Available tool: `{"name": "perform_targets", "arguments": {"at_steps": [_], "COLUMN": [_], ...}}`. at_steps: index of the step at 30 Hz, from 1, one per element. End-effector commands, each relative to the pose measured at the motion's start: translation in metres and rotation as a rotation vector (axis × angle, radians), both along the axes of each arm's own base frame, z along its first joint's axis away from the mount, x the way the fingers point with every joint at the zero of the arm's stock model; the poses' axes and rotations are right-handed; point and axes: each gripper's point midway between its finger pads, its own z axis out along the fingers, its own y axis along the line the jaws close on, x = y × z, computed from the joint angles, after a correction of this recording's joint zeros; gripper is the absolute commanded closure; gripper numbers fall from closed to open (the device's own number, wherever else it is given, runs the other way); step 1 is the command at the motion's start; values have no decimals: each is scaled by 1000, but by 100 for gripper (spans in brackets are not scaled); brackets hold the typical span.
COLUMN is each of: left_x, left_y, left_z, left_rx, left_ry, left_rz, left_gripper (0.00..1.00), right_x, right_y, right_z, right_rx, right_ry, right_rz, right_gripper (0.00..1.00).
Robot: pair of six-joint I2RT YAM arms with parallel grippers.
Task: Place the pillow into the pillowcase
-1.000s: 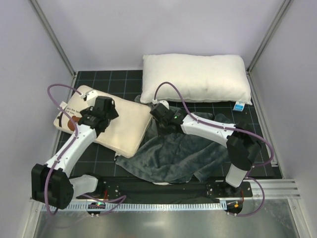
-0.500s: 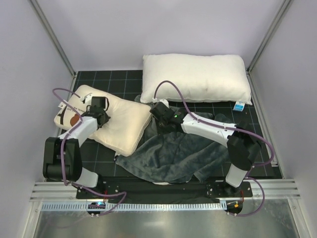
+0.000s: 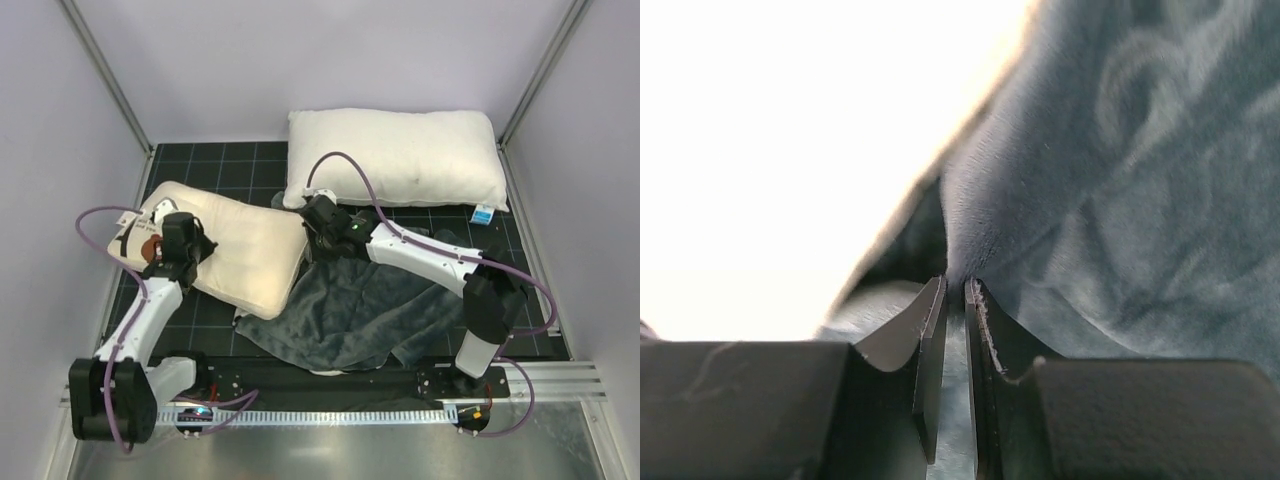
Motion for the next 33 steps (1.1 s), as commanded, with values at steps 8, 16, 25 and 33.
{"name": "perform_targets", "arguments": {"at_steps": [8,16,25,33], "left_x": [14,-5,-10,-11], "left_y": [-47,9,33,21], "left_z": [94,51,38,46], "left_rx": [-105,86,173,144], "left_ry": [-379,-231,-131,-159], "left_rz": [-179,96,208,135], "left_gripper": [100,99,100,80], "right_x": [22,36,52,55], "right_y": [32,14,1,-22], "right_z": [79,49,-16,-47], "right_rx": [181,22,-179,-295], "right_ry": [-76,-65,-16,23], "right_rz": [64,-1,-46,-80], "right_gripper": [79,55,47,30]}}
